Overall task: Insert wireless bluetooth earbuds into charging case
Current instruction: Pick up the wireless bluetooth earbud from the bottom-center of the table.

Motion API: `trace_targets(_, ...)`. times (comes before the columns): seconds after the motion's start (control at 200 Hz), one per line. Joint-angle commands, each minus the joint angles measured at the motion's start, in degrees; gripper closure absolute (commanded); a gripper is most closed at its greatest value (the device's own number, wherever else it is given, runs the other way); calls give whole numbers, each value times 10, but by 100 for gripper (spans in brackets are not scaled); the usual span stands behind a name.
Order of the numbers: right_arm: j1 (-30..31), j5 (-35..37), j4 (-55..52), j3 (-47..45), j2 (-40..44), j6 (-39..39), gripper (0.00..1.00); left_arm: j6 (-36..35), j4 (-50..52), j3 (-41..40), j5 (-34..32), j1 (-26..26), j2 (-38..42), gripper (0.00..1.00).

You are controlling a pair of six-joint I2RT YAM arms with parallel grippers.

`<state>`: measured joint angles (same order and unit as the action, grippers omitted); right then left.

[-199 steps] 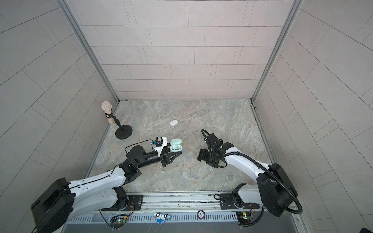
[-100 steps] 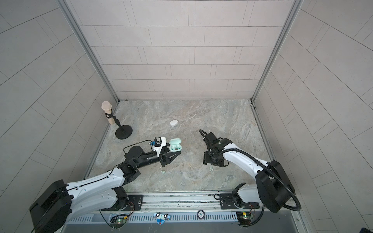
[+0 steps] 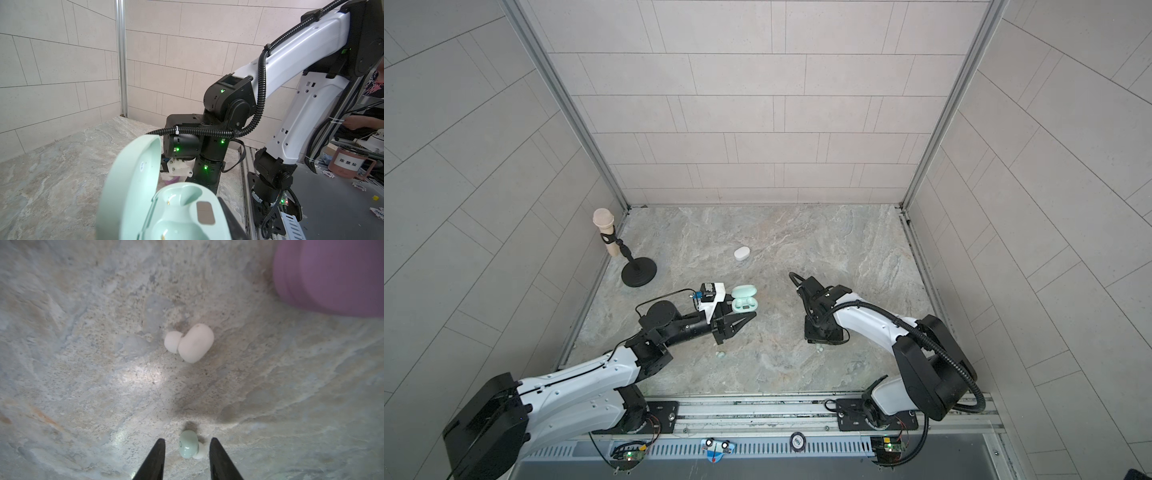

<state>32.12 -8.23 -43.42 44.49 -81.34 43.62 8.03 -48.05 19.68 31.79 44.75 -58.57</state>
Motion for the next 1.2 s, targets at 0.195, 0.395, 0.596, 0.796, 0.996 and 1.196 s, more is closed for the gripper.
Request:
trace_targets(0.195, 13, 24, 13, -19, -14, 27, 65, 0, -10, -2, -2, -2, 10, 89)
trace_targets(0.395, 18, 24, 23, -24, -23, 30, 68, 0, -8, -3, -2, -3, 12, 89)
trace_targets(0.596, 24, 24, 30, -34, -29, 39, 73, -1, -7, -3, -4, -3, 12, 89)
trace_targets(0.796, 24, 27, 23, -37, -21, 39, 82, -1, -6, -3, -3, -3, 14, 89)
trace_targets(0.996, 21, 31, -13, -8, 18, 28, 87, 0, -4, 2, 0, -2, 13, 89)
trace_targets(1.196, 12, 8, -46, 50, 90, 6, 91, 5, -3, 16, 11, -2, 8, 89)
